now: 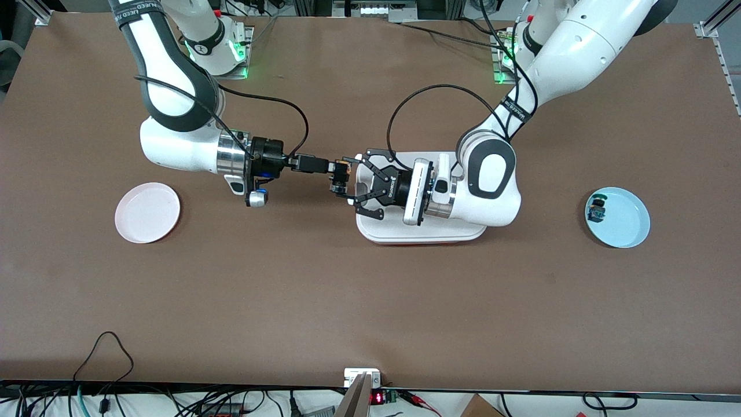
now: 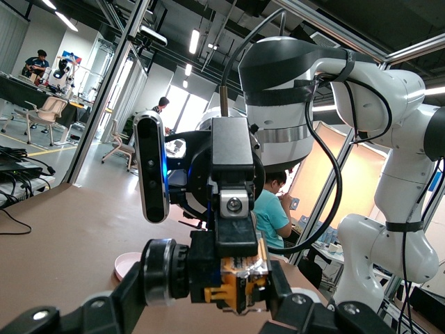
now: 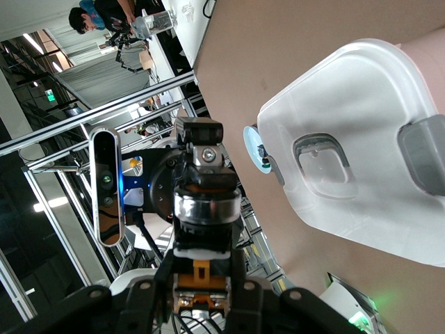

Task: Transfer orange switch to right arm and place
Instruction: 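Grasp the orange switch with the right gripper from the left gripper, then open the left gripper and withdraw while the right gripper carries the switch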

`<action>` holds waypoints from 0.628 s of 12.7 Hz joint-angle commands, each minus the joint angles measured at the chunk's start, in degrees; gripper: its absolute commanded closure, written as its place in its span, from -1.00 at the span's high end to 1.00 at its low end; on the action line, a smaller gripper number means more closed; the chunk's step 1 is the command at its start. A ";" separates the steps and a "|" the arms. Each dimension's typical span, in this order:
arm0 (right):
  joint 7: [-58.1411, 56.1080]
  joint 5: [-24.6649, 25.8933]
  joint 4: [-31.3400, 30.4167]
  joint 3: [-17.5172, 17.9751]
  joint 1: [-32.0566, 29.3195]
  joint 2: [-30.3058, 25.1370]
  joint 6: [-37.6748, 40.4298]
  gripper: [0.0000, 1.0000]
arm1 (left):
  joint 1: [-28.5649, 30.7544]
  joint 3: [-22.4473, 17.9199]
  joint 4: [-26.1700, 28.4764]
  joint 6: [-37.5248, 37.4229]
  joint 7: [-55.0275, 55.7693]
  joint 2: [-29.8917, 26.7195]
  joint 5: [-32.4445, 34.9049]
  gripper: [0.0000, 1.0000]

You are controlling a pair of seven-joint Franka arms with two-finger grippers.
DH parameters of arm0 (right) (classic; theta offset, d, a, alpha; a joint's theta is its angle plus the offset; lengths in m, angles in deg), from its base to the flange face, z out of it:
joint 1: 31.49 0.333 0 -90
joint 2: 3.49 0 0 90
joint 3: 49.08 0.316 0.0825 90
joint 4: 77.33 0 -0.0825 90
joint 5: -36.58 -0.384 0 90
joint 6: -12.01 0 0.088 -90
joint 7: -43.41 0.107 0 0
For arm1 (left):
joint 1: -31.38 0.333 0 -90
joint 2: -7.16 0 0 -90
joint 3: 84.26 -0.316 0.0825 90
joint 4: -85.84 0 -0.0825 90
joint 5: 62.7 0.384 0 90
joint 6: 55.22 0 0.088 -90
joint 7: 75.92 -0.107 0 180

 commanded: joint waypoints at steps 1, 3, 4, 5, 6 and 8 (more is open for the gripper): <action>0.04 -0.63 0.56 -0.27 0.23 -0.12 -0.55 -1.00 | 0.61 0.39 1.99 0.62 -1.80 -2.74 -1.61 -0.96; 0.12 -0.63 1.35 -0.27 -0.03 0.58 -0.20 -1.00 | 0.70 0.39 2.17 1.31 -1.80 -3.18 -1.70 0.58; 0.04 -0.63 1.44 -0.27 -0.29 0.59 0.06 -1.00 | 0.88 0.39 2.43 1.41 -1.80 -3.71 -1.79 1.00; -0.22 -0.54 1.88 -0.62 -0.56 0.59 0.07 -1.00 | 1.92 0.31 2.35 1.32 -1.54 -4.15 -1.62 1.00; -0.23 -0.20 2.14 -0.71 -1.34 0.59 0.41 -1.00 | 2.54 0.39 2.26 1.14 -1.19 -4.24 -1.53 1.00; -0.32 0.77 2.67 -0.80 -2.92 0.59 2.95 -1.00 | 3.42 0.39 2.17 0.62 -0.66 -5.37 -1.26 1.00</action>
